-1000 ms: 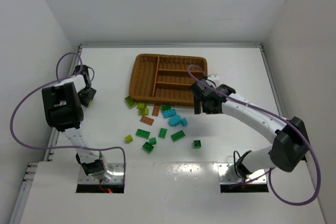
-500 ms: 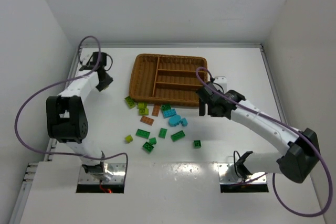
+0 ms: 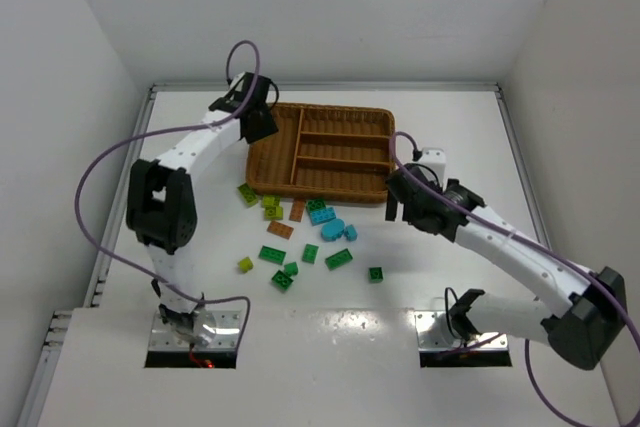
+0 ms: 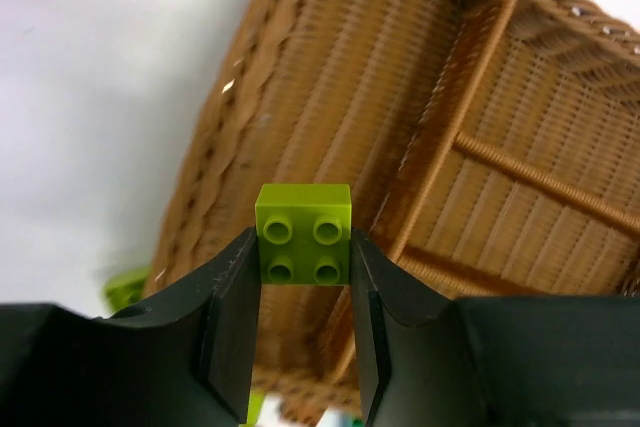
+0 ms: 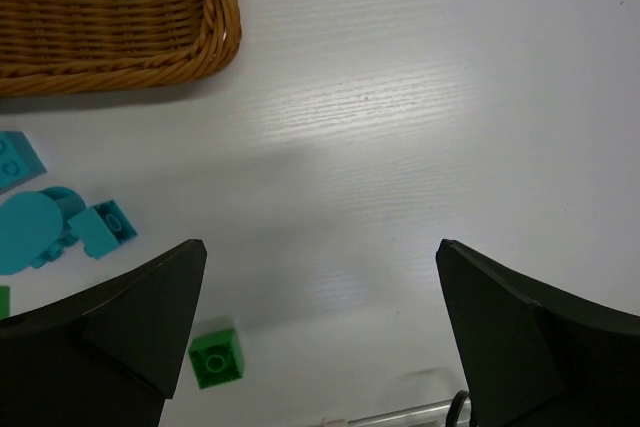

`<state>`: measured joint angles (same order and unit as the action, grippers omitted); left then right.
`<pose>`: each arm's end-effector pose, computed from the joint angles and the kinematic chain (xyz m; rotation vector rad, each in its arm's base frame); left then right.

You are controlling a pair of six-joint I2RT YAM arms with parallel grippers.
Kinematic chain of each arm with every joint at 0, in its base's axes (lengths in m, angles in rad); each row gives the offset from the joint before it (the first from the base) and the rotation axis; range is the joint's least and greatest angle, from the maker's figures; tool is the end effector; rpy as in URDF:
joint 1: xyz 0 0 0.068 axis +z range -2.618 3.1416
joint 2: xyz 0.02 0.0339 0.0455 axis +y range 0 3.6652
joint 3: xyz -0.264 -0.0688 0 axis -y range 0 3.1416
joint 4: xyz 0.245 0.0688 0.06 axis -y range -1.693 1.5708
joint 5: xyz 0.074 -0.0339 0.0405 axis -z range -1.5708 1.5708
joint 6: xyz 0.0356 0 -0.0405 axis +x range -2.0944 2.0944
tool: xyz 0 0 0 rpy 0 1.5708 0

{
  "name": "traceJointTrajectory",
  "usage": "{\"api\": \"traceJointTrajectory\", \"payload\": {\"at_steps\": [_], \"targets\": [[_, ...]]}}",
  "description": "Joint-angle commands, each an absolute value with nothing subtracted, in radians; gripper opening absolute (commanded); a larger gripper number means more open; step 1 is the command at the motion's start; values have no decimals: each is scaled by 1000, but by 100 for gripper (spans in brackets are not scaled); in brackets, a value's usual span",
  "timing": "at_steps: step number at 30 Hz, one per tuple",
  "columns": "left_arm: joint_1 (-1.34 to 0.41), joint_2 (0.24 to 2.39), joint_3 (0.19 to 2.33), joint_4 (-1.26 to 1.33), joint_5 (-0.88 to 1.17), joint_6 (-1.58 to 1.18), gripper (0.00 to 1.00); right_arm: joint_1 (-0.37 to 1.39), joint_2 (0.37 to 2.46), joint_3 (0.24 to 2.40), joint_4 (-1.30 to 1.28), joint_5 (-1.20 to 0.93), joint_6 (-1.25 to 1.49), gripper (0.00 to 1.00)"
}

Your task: Sort the legos into containers by color

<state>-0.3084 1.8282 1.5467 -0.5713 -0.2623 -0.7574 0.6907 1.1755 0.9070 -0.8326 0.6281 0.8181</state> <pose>0.3940 -0.1158 0.2768 -0.6475 2.3040 -0.1841 0.1806 0.1221 0.2583 0.3356 2.3600 -0.1730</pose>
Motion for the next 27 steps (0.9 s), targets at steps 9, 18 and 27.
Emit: {"api": "traceJointTrajectory", "payload": {"at_steps": [9,18,27], "targets": [[-327,2059,1821,-624,-244,-732,0,692,1002,845,-756,661,813,100],[-337,2140,1927,-655,-200,-723,0,692,1042,867,-788,652,784,100],[-371,2157,1914,-675,-245,-735,0,692,1031,848,-779,632,784,100]]}}
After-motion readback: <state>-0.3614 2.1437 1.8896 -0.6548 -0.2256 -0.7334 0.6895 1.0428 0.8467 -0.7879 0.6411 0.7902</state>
